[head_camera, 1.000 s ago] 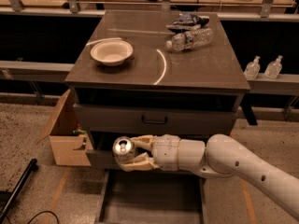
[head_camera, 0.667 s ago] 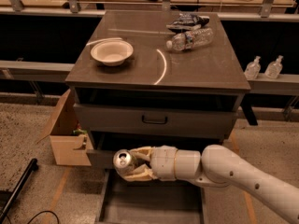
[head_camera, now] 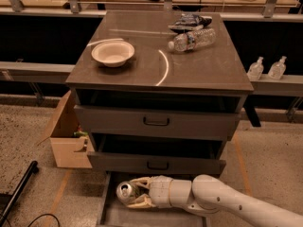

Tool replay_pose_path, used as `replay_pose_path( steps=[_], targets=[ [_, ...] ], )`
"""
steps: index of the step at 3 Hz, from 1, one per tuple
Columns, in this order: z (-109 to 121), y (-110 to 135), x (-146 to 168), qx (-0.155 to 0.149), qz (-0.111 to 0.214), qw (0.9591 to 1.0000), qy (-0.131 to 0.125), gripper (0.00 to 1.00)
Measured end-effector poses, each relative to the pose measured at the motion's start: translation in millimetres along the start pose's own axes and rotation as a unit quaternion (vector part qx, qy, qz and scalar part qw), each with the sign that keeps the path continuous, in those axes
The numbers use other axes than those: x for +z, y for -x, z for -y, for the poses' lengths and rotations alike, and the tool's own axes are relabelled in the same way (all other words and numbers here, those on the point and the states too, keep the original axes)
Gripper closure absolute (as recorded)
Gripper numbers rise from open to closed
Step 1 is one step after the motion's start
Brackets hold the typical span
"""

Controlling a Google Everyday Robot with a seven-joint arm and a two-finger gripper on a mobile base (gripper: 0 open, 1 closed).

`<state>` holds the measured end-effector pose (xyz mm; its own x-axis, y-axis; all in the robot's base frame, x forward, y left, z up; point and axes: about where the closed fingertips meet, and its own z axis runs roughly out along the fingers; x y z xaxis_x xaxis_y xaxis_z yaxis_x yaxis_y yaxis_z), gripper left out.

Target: Place 7up can into bottom drawer

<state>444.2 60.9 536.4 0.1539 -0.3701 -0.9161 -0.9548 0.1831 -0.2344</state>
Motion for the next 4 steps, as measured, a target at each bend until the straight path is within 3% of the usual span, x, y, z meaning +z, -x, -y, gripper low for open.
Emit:
replay_pose_path(
  steps=[1, 2, 3, 4],
  targets=[
    [-6.8, -61.1, 27.4, -0.011, -0.013, 0.9998, 0.003, 1.00],
    [-3.8, -131.2, 54.0, -0.008, -0.049, 0.9987, 0.016, 1.00],
    [-3.9, -131.1, 54.1, -0.008, -0.049, 0.9987, 0.016, 1.00],
    [-5.0, -156.7, 64.9, -0.008, -0.051, 0.9986, 0.005, 1.00]
  ],
)
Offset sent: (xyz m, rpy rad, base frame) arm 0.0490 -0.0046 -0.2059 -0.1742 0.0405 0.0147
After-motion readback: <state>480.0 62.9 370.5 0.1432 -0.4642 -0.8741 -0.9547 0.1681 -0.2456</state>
